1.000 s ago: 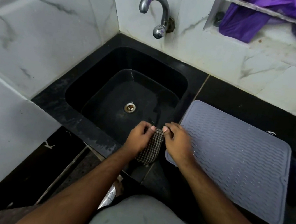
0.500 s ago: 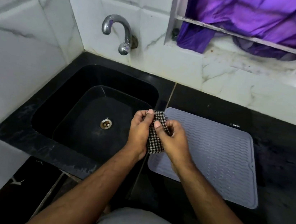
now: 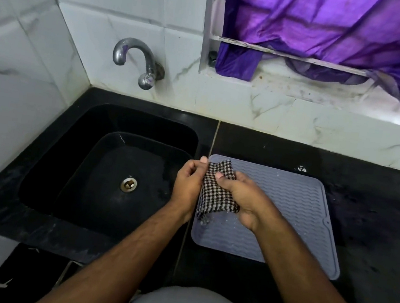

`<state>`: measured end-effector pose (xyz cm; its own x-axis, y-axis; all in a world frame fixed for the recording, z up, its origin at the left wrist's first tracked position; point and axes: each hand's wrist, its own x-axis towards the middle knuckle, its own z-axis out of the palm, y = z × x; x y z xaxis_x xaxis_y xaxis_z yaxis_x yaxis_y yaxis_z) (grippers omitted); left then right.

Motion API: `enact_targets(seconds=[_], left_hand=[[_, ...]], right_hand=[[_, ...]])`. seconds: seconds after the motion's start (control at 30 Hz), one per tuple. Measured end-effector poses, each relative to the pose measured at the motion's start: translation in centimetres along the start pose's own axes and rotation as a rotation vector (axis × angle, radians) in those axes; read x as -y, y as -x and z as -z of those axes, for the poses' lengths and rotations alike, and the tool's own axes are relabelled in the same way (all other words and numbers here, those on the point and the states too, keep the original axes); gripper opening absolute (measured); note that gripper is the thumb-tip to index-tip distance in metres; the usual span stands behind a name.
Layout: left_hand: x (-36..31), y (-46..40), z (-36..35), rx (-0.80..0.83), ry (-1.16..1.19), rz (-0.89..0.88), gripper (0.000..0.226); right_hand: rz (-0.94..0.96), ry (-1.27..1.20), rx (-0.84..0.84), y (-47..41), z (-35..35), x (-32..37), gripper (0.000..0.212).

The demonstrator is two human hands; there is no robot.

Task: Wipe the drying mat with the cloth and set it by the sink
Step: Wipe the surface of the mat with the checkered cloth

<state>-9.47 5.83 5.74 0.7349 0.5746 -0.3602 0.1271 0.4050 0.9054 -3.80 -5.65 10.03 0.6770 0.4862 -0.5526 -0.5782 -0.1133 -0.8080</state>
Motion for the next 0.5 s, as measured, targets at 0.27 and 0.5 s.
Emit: enact_targets(seconds=[0.27, 0.5], left_hand=[[-1.6, -1.2, 0.0, 0.379, 0.225, 0.345, 0.068], [-1.8, -3.1, -1.1, 0.191, 0.134, 0.146, 0.043]], right_hand=[[0.036, -0.098, 0.083, 0.2, 2.4, 2.1, 0.034], [-0.015, -0.176, -0.11, -1.7, 4.3, -0.4, 0.026]])
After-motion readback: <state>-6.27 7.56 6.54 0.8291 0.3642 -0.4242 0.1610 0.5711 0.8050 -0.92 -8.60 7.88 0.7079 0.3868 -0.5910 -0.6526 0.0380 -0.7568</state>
